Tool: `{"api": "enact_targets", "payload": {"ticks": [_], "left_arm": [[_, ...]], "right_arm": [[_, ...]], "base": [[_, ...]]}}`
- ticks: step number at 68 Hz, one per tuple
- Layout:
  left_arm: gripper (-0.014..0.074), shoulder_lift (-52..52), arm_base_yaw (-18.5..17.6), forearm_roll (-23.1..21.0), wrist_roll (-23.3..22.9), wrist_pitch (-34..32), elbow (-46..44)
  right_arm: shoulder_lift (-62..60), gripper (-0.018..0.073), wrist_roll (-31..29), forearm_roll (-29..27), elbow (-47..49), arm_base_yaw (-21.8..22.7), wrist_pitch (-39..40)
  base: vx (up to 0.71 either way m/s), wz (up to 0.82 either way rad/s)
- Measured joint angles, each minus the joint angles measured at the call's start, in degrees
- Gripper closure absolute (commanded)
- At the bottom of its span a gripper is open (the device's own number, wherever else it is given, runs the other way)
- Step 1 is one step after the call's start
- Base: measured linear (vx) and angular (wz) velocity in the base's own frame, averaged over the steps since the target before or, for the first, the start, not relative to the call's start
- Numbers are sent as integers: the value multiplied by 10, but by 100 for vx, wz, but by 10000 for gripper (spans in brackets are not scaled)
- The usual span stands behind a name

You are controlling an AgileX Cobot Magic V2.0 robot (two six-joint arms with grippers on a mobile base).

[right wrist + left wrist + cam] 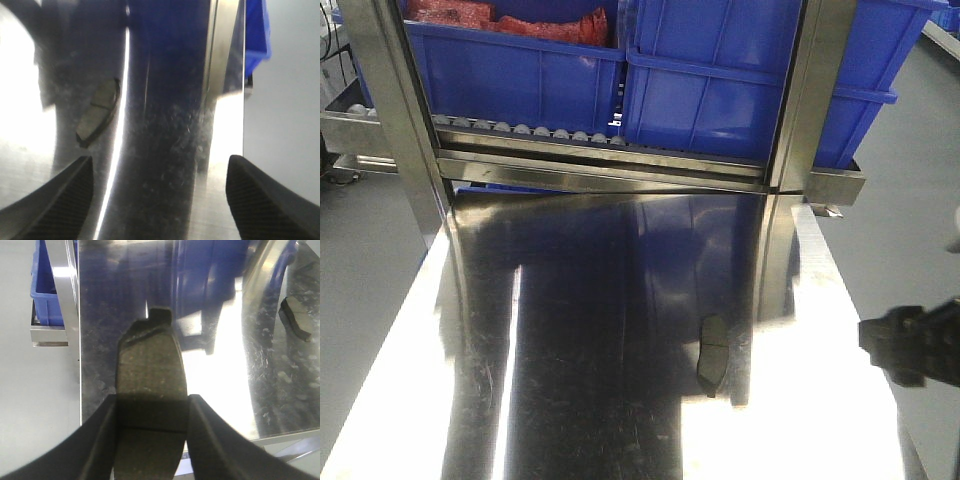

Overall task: Move and align brake pads A on conveyor
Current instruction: 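Lower the right gripper onto the other brake pad and close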

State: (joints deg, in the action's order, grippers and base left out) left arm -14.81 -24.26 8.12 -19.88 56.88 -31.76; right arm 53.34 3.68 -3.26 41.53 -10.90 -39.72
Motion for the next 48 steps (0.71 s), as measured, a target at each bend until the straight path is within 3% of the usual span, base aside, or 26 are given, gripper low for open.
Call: {"api": "enact_targets", "payload": {"ticks": [23,48], "left_arm": [[603,0,0,0,0,0,0],[603,0,0,0,0,0,0]], "right_arm": [[221,36,3,-1,99,0,-87],[363,36,49,-6,162,0,-118]], "base": [[0,0],[0,0]]}}
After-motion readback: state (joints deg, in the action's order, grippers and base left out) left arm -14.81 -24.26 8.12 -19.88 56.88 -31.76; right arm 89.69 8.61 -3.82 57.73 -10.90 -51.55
